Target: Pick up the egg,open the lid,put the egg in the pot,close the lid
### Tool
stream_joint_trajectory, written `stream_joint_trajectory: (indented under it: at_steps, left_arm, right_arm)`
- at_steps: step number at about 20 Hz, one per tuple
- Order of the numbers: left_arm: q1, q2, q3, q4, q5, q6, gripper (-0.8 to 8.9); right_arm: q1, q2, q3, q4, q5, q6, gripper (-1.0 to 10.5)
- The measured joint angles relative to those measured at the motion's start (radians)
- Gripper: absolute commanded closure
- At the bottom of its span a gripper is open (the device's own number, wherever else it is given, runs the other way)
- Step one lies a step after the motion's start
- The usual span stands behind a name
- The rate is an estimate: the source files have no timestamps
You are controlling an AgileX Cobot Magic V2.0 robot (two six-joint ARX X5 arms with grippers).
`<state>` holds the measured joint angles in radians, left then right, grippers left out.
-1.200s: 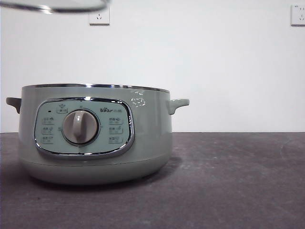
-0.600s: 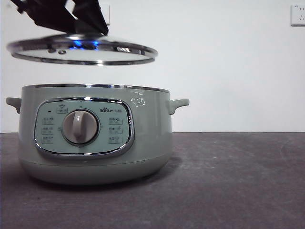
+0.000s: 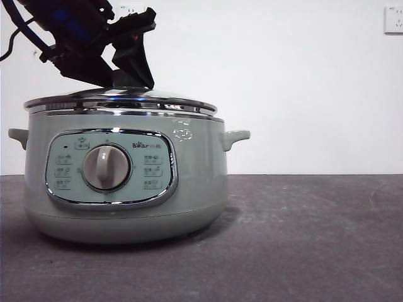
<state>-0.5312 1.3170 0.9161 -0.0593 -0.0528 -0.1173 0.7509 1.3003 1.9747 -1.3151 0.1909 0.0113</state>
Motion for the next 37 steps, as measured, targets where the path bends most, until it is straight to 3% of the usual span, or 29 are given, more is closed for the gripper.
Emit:
stream_joint_trajectory:
  at_steps: [22,23,26,27,33,37]
  left_arm:
    - [-0.059,0.011,0.012,-0.045,-0.072,0.016,8.1]
    - [-0.059,0.012,0.012,-0.045,-0.072,0.016,7.76]
    - [-0.059,0.012,0.012,-0.045,-0.072,0.016,4.49]
    - [-0.059,0.012,0.012,-0.044,-0.072,0.016,4.22]
    - [-0.06,0.014,0.021,-0.026,-0.075,0.027,4.22]
    - [-0.06,-0.013,0.151,-0.157,-0.075,0.028,4.23]
  right_arm:
    - [0.0,0.0,0.0,-0.01,0.0,0.001,6.3]
    - [0.0,0.0,0.0,-0.011,0.0,0.002,6.3]
    - [0.0,0.0,0.0,-0.016,0.0,0.004,6.3]
    - [0.0,0.0,0.0,-0.016,0.0,0.004,6.3]
    - [0.0,0.0,0.0,-0.024,0.0,0.004,6.3]
    - [0.0,0.0,0.0,-0.04,0.0,0.007,6.3]
